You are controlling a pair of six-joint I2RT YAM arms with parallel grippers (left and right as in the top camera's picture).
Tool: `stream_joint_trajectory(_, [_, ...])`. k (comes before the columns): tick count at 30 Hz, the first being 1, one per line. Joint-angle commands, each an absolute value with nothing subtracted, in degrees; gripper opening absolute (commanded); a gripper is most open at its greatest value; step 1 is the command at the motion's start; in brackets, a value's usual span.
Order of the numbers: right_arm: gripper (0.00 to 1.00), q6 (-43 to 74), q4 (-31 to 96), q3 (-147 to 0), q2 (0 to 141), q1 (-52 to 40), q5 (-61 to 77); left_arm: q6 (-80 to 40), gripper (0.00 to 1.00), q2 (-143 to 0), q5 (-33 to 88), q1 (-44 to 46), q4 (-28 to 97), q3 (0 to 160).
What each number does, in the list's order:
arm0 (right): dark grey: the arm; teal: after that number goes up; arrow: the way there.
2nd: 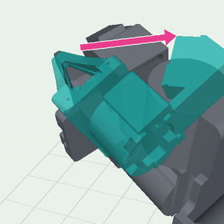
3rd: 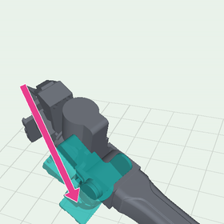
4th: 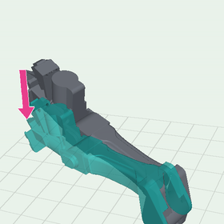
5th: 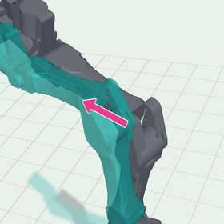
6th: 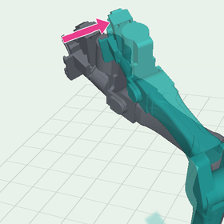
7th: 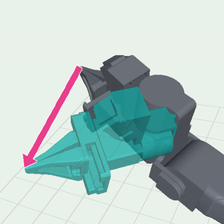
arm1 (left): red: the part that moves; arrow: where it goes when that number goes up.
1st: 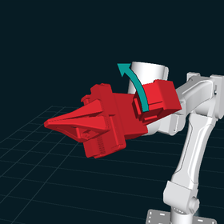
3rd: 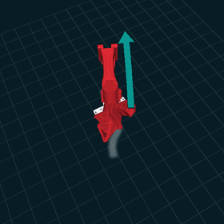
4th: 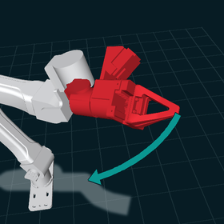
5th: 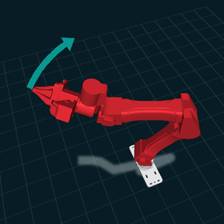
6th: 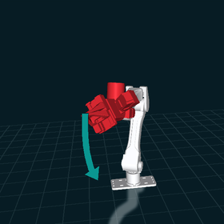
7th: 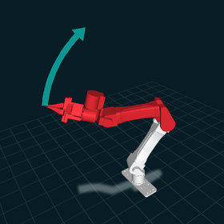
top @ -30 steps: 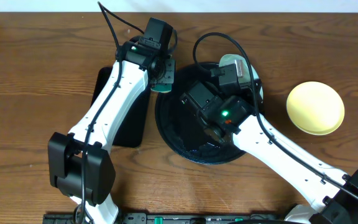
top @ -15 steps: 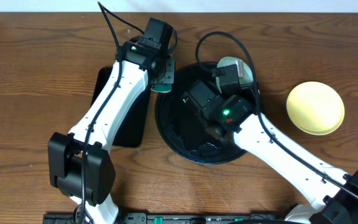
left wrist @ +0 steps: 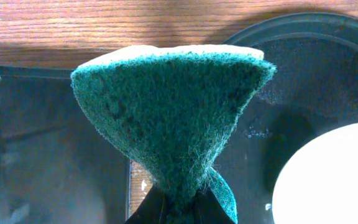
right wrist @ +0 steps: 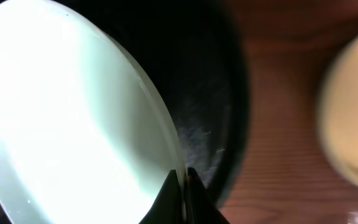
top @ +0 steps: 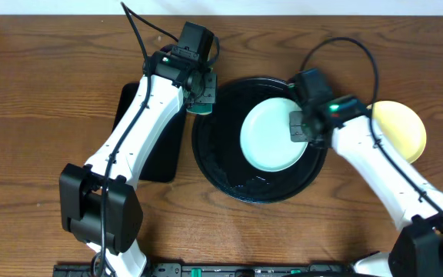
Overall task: Clean dirty plates on tray and stack at the side
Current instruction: 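Carry the mint plate right and stack it on the yellow plate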
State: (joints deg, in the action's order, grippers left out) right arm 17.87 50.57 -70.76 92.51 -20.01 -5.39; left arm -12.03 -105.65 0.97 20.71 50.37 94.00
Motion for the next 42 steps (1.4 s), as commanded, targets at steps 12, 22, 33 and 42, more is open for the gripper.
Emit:
stream_joint_trajectory(12, [0.01, 14.3, 51.0, -70.1, 91.6, 5.5, 23.5, -12.4, 0.08, -105.7, 0.9, 20.6, 50.3, 94.2])
stream_joint_trajectory(22, [0.01, 16.3, 57.3, -70.0, 91.6, 24.3, 11.2, -12.4, 0.08, -105.7, 0.9, 20.6, 50.3, 94.2])
stream_joint_trajectory(33, [0.01, 29.6, 53.6, -65.5, 91.6, 30.5, -12.6, -12.4, 0.08, -105.7, 0.9, 20.6, 50.3, 94.2])
stream_joint_trajectory(42, [0.01, 30.4, 43.0, -61.3, 91.6, 30.4, -13.0, -12.4, 0.08, -105.8, 0.9, 20.6, 50.3, 94.2])
